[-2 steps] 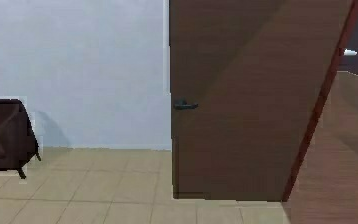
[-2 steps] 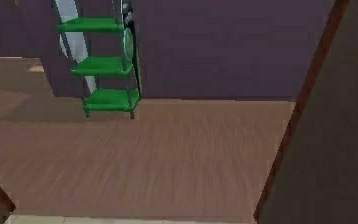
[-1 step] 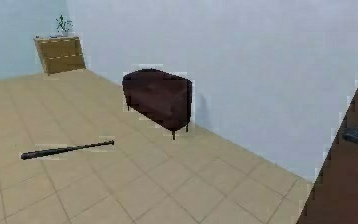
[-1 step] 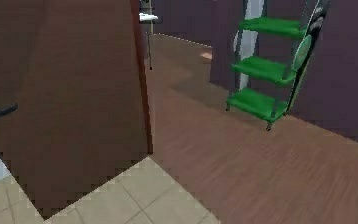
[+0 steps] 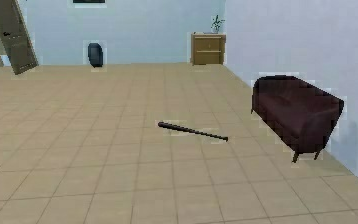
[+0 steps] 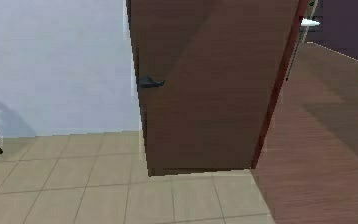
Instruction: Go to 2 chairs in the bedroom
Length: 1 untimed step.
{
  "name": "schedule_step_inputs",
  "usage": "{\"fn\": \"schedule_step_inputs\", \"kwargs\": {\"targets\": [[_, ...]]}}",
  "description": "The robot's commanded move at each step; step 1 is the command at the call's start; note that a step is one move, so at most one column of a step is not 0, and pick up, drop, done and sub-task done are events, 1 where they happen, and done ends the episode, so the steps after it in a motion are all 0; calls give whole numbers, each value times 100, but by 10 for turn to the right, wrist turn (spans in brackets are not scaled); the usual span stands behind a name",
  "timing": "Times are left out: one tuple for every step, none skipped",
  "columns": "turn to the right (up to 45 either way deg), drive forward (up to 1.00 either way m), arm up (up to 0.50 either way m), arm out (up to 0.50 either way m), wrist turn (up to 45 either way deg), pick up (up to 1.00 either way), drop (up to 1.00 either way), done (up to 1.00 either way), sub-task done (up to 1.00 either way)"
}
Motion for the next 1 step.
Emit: {"fn": "schedule_step_inputs", "kwargs": {"targets": [[0, 35, 0, 0, 0, 0, 0, 0, 0]]}}
